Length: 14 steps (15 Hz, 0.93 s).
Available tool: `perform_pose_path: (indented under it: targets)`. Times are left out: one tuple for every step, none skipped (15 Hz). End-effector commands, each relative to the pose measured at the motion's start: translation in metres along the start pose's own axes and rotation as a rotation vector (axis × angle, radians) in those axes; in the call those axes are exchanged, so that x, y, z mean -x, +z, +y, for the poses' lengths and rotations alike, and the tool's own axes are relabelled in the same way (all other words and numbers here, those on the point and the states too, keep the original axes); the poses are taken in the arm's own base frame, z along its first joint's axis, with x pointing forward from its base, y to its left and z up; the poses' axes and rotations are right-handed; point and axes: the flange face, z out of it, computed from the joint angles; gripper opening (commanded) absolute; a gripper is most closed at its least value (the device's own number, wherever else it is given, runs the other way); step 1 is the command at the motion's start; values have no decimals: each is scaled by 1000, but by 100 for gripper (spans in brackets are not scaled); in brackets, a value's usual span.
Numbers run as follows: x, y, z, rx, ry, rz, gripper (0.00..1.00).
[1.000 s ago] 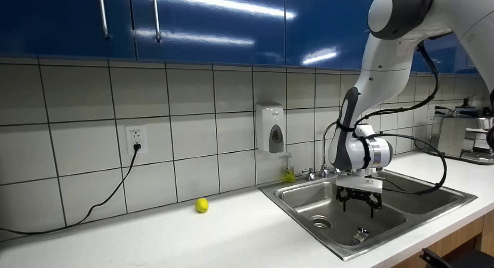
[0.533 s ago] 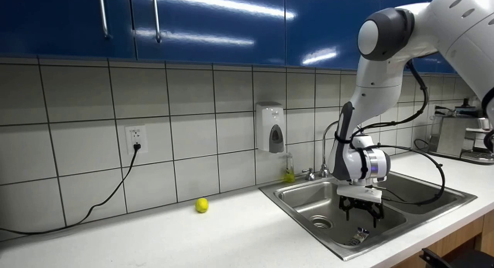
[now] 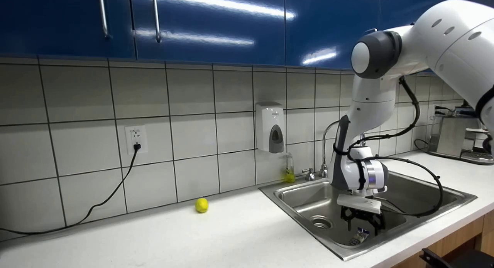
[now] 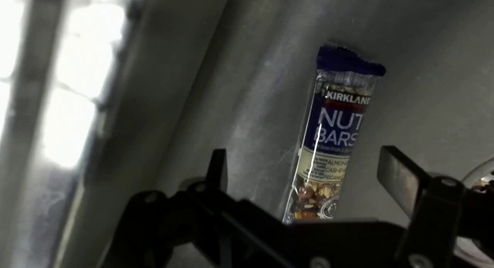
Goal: Take the snack out of the sink on the left and put it on the left side of the countertop.
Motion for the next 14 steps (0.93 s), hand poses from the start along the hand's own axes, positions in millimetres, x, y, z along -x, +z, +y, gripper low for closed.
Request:
perform_pose_path:
  targets:
    - [-7,15,-4,-22,2,-8,100]
    - [-7,18,-5,-20,2,-11,100]
    - [-7,21,-5,-18,2,-12,100]
    - [-8,23,-6,-16,3,-12,100]
    - [-10,24,-7,-16,4,-10,100]
    - [-11,25,-7,-16,3,-10,100]
    - [-12,26,-8,-17,3,-8,100]
    - [-14,27,-8,-17,3,-6,100]
    - [-15,28,-9,-17,5,-5,100]
    - [-16,29,-10,-18,5,-4,100]
    - [-17,29,-11,-19,5,-1,100]
    - [-18,30,-11,-21,6,-1,100]
    - [-19,30,-12,-21,6,1,100]
    - [-20,31,-13,-21,6,2,100]
